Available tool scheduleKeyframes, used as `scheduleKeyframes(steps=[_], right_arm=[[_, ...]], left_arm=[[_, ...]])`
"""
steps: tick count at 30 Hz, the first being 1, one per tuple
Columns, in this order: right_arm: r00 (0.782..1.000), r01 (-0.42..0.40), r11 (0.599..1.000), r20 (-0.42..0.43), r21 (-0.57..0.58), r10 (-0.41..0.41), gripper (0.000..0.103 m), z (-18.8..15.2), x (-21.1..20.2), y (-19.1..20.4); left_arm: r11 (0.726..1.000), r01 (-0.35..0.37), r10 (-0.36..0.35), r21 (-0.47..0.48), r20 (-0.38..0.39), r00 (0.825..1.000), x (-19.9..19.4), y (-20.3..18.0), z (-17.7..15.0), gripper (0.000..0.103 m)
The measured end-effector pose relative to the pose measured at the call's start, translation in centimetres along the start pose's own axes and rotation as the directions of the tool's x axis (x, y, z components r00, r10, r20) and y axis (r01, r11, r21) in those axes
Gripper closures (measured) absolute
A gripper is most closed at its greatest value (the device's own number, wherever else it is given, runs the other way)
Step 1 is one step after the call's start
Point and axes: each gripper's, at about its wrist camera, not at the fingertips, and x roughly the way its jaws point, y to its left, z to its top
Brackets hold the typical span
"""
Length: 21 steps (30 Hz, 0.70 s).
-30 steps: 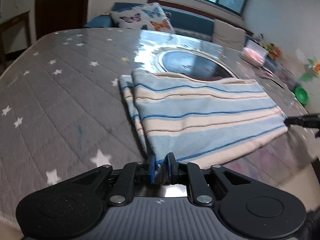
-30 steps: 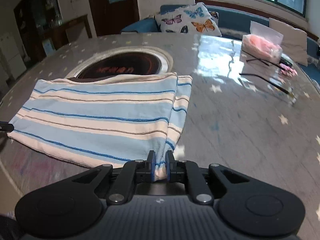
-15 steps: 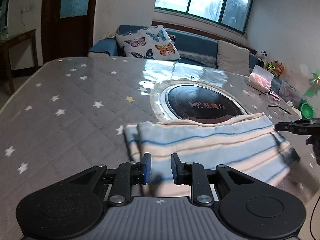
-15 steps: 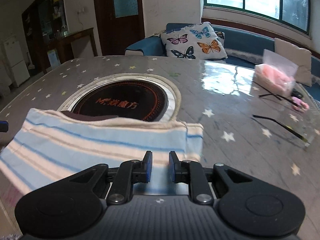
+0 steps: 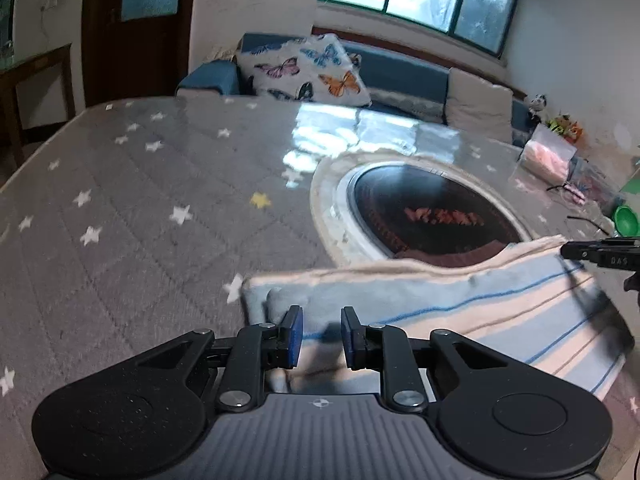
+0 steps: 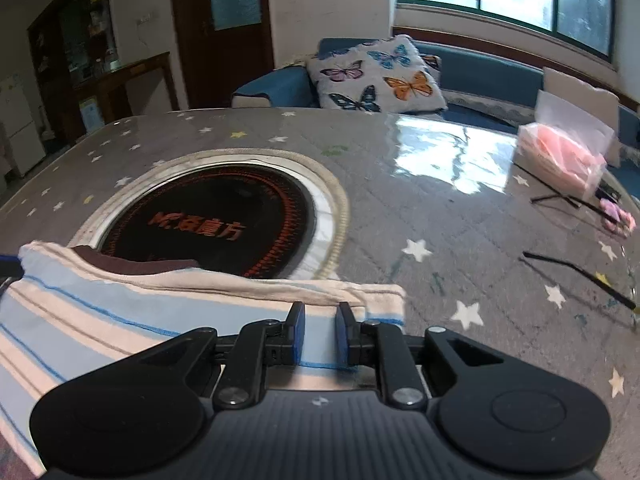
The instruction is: Fold clothes
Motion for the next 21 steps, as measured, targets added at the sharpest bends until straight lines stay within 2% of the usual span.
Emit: scheduleKeyframes(steps=[3,6,8,12,15,21], right_arm=[[0.999,-0.051,0.999,0.0,-0.016,0.051,0.086,0.3,0.1,1.2],[0.994,-0.108,0.993,-0.011,-0.041,0.108,0.086,0.6,1.1,3.1],[0.993,-0.119,0.991,-0.02,-0.061,0.118,0.086,0.8,1.8,4.0],[0.996,-0.089,0.995,-0.03,-0.049,0.087,0.086,0.9,3.1,4.4],[0.995,-0.099,0.993,-0.018,-0.056,0.098,0.086,1.2,2.7,5.1],[0.977,-0.213,0.966,-0.04,-0.147,0.21,0.085,1.5,2.8,9.5]], left_arm=[[1.0,0.009,-0.009,0.004,0.001,1.0,0.6,-0.5,0.5,0.081],[1.0,-0.01,0.01,0.029,-0.014,1.0,1.9,-0.8,0.7,0.081],[0.999,-0.015,0.016,0.036,-0.018,1.0,2.4,-0.8,0.9,0.081],[0.998,-0.038,0.038,0.046,-0.008,0.999,2.6,-0.7,1.3,0.081],[0.999,-0.011,0.011,0.047,0.004,1.0,2.0,-1.1,1.4,0.081],[0.994,0.043,-0.043,0.096,-0.009,0.999,2.6,-3.2,1.4,0.081]])
